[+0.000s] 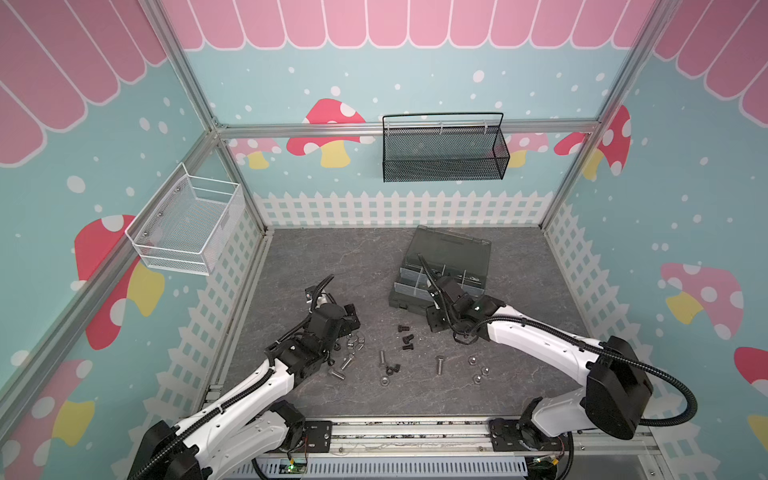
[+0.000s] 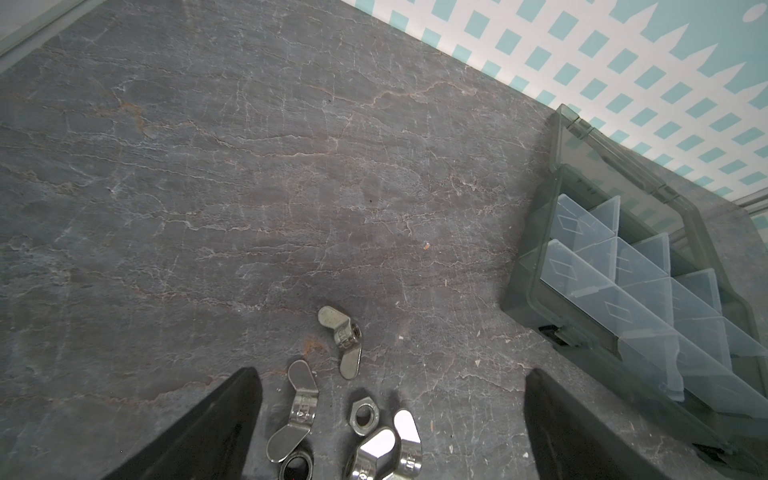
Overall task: Sort the screws and nuts into containers
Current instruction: 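Lower the right gripper onto another black bolt and grasp it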
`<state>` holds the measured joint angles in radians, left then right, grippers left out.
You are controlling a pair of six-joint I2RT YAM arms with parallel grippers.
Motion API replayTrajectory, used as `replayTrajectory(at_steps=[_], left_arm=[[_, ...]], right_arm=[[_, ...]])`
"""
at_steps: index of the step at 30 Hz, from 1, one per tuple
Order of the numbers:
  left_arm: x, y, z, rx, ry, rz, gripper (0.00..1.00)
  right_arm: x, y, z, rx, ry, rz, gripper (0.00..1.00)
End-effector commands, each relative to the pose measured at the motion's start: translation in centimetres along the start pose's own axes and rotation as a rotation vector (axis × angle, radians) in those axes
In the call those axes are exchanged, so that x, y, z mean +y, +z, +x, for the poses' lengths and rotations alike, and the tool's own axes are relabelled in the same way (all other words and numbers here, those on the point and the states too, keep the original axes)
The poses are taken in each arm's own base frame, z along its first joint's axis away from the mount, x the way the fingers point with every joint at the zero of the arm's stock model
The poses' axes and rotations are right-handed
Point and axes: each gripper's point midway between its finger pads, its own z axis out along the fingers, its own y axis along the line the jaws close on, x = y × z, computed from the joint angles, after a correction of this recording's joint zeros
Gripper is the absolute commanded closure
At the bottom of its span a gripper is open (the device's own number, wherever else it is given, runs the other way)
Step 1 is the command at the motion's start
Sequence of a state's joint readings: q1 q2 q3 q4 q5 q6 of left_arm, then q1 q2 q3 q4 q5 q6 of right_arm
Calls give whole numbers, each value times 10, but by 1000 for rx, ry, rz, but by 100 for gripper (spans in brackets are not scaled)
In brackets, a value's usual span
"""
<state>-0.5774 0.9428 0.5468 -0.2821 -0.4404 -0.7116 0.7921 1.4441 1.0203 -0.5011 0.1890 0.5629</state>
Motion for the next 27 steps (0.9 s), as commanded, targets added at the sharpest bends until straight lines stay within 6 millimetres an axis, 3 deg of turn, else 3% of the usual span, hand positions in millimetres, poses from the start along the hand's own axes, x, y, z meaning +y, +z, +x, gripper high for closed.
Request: replayTrajectory(at_steps=[1,7,14,27], left_arm=[[2,-4,-10,-29,-46,-23,1],[6,-12,-12,-46,-82,-14,1],[19,-18,-6,-58,-117,-24,1],[23,-22,-10,-85,-139,-19,1]], right_arm=[[15,7,22,66,11,-22,52],[44,25,33,114,-37,-74,52],[60,50,42,162,-79,-102,53],[61,78,22,152,-187,-16,45]])
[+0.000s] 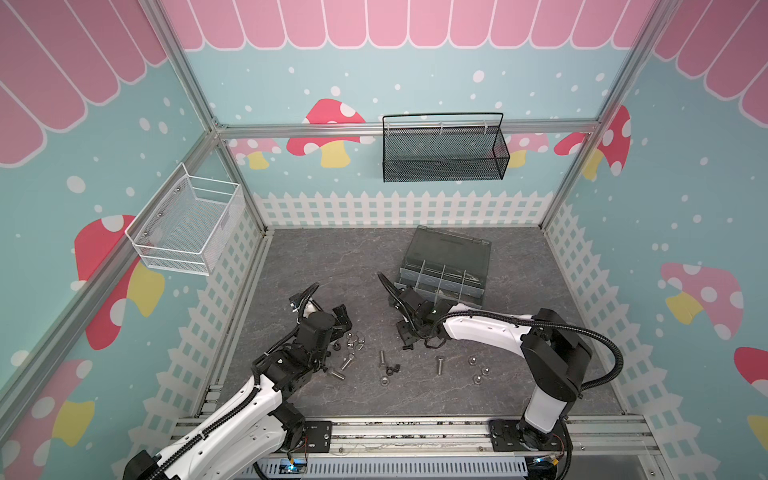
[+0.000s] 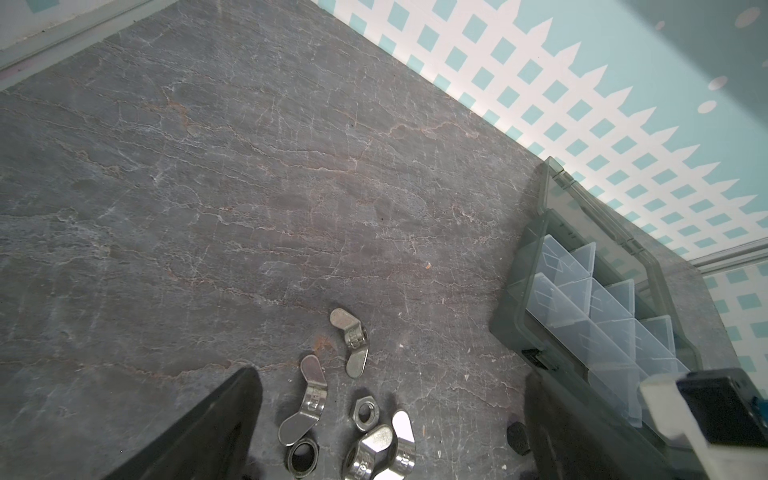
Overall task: Sort the screws and nuts into containers
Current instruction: 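Lower the right gripper onto another black bolt and grasp it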
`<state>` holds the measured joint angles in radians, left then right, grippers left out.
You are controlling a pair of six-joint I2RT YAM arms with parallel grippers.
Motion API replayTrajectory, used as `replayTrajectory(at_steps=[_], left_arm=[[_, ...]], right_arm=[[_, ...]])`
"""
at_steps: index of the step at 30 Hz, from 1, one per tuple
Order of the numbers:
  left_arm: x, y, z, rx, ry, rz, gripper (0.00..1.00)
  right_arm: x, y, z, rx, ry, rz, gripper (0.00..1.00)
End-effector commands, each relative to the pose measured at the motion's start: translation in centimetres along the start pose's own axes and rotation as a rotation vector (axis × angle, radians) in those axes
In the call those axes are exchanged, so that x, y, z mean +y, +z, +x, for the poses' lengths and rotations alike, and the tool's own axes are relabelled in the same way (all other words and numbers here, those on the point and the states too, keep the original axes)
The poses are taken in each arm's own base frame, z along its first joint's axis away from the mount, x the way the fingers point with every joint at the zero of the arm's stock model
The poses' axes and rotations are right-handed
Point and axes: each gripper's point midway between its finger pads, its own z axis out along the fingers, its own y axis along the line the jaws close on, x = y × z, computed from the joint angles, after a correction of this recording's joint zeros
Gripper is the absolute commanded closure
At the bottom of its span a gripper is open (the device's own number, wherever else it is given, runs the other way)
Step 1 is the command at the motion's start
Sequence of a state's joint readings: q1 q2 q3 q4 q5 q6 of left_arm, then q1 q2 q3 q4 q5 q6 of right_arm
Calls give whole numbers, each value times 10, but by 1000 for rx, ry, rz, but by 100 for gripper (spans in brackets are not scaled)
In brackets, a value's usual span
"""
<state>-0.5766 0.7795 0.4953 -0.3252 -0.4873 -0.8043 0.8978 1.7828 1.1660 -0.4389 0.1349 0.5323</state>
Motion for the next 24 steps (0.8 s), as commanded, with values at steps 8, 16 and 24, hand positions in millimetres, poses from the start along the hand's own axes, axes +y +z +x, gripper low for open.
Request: replayTrajectory(at_steps=[8,16,24], left_arm=[[9,-1,-2,-15,-16,-31,1],[9,-1,-1,-10,-16,-27,1],[7,-2,-2,-15,-18,-17,1]], right_arm=[[-10,25,5,53,-70,97,43],[-16,48,9,89,-88,149,43],[-24,59,4,104,-92,177,48]])
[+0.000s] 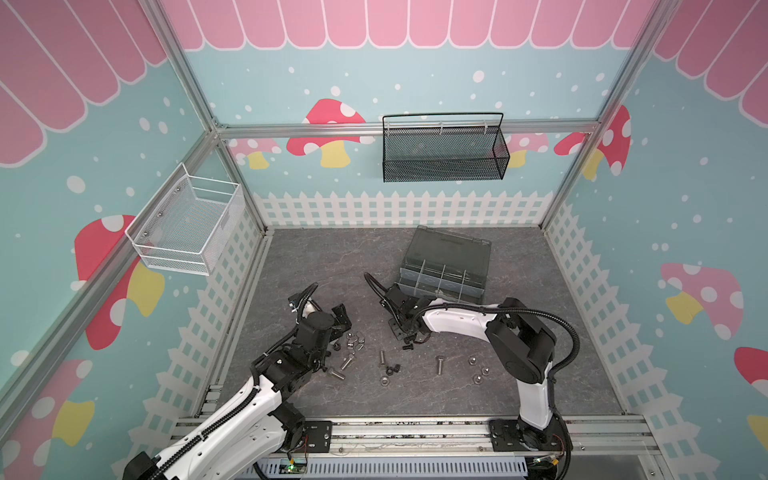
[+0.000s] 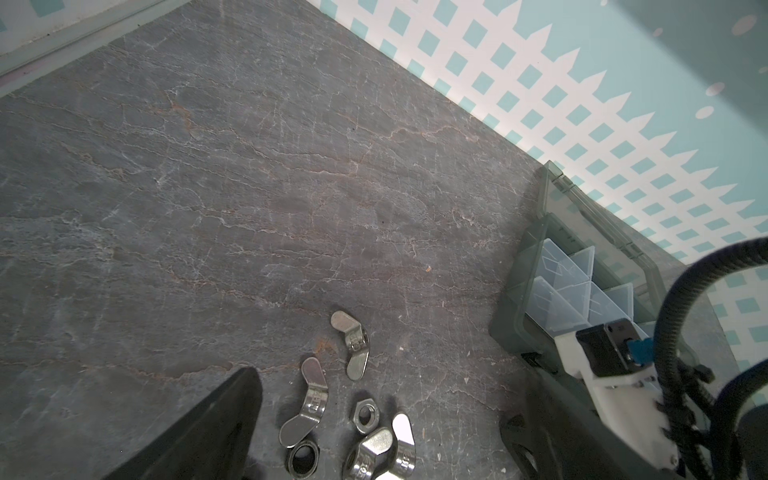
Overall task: Sort the screws and nuts into containers
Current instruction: 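Lower the right gripper onto another black bolt and grasp it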
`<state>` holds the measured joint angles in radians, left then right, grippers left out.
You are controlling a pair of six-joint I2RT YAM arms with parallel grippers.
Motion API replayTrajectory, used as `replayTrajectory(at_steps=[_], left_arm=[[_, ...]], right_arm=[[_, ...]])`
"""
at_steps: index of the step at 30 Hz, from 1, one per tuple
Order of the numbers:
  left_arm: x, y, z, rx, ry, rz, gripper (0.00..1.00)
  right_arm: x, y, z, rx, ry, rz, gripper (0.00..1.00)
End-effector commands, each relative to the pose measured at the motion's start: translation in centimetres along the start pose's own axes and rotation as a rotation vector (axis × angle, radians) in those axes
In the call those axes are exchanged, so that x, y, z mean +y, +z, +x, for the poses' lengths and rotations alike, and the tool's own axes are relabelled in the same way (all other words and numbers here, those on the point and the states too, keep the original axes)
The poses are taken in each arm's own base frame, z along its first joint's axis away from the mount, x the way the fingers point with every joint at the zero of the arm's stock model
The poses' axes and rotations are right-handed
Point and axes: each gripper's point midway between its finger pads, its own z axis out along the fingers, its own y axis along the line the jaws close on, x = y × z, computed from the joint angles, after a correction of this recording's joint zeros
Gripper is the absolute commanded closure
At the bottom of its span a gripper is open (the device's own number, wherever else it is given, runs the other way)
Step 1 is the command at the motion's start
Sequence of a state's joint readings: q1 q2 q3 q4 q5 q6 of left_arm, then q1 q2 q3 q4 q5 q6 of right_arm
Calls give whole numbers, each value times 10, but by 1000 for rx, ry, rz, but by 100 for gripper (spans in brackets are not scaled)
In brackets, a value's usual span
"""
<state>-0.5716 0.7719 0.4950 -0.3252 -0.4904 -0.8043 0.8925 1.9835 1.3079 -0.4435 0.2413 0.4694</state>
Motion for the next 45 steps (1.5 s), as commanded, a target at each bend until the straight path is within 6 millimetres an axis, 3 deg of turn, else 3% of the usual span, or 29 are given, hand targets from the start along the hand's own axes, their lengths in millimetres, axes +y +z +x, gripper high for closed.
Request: replayTrajectory(at_steps=[1,3,9,25,33,39,45], left_arm=[[6,-1,1,-5,-11,-17,1],[7,0,1,-5,-12,-18,1],[7,0,1,-6,-10,-23,1],[5,0,-3,-11,-12,-18,1],[6,1,-1,-6,-12,-18,1],[7,0,-1,-8,-17,-17,1],[7,0,-1,-8,-16,-18,1]], right_arm=[[-11,18,21,82,-26,48,51],[-13,19,21,87,-24,48,59],[-5,21,30,116,-28,-8,65],[2,15,54,169,-22,-81,61],[-2,16,58,176,-24,-63,75],[-6,10,48,141,-29,-38,87],[-11,-12,21,58,-29,-21,99]])
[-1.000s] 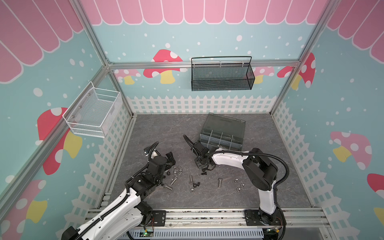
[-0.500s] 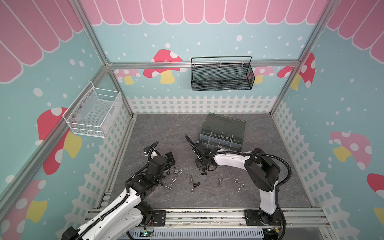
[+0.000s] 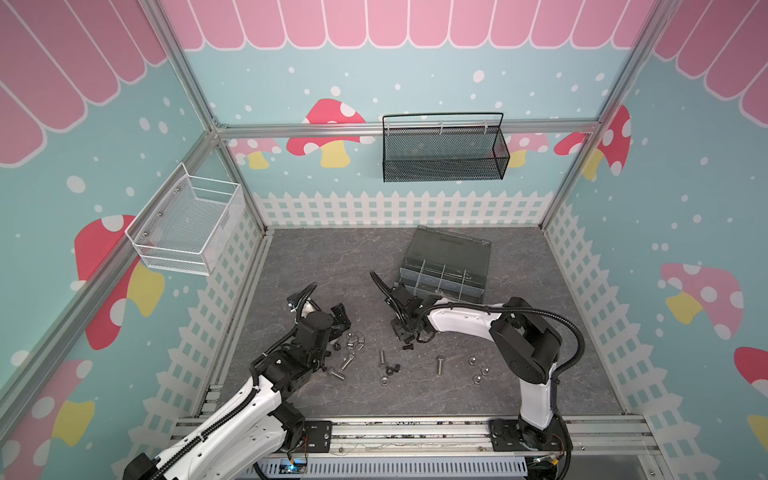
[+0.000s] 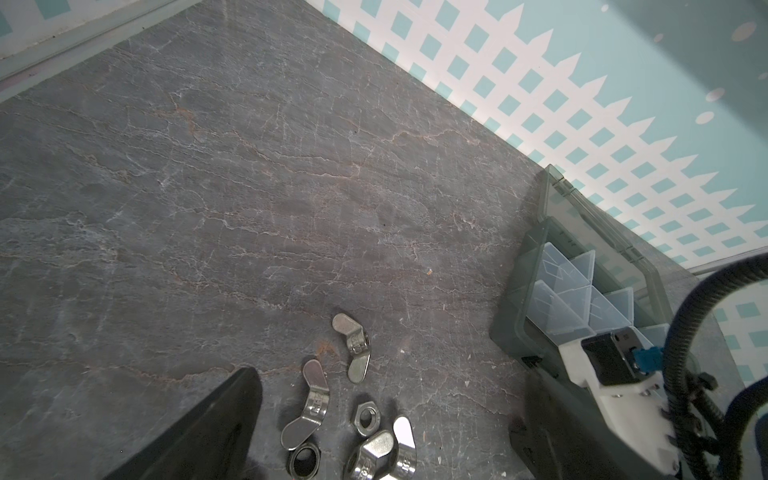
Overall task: Sort the screws and nuts into containers
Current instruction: 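Lower the right gripper onto another black bolt and grasp it, then carry the black bolt into the organizer and release it with the right gripper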
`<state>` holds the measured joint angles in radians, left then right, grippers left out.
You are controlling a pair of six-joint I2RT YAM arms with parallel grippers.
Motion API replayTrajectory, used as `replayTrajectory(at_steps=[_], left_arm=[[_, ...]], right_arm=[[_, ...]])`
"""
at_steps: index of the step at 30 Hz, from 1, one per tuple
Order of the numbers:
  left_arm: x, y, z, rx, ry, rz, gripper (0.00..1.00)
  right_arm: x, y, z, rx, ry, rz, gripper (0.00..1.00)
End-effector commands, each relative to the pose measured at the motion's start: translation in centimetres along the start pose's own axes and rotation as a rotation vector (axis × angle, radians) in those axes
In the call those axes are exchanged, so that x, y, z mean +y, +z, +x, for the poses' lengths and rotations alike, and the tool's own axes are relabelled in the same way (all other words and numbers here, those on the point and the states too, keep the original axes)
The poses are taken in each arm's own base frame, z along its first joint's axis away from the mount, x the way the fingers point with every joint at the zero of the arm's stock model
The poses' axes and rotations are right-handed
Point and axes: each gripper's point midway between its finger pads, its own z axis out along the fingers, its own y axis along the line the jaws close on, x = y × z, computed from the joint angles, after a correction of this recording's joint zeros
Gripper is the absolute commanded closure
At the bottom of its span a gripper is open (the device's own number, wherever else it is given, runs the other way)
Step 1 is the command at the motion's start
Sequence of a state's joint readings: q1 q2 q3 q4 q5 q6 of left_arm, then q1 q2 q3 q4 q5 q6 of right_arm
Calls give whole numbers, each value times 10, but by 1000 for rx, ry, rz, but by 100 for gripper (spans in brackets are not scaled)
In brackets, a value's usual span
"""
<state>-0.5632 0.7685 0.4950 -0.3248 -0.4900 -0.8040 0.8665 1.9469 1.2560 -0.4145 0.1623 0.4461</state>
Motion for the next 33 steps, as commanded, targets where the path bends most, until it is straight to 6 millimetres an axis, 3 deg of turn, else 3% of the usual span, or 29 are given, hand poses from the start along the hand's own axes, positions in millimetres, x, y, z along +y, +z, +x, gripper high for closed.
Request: replayTrajectory(at_steps=[1,8,14,25,33], left_arm=[[6,0,0,-3,-10,-14,1],[8,-1,0,-5,-11,-20,1],[8,0,0,-5,-15,-21,1],[7,1,1,0,-24,-19,1],[5,2,2,9,-24,-13,1]], right_arm=[[-10,-13,11,35,-29,49,100],[-17,-74,-20,-123,1,22,100],[-59,-106,-19,-182,92,49,100],[-147,-107,19,-148,265,155,100],[-169,-87,33,-100,303,178,100]])
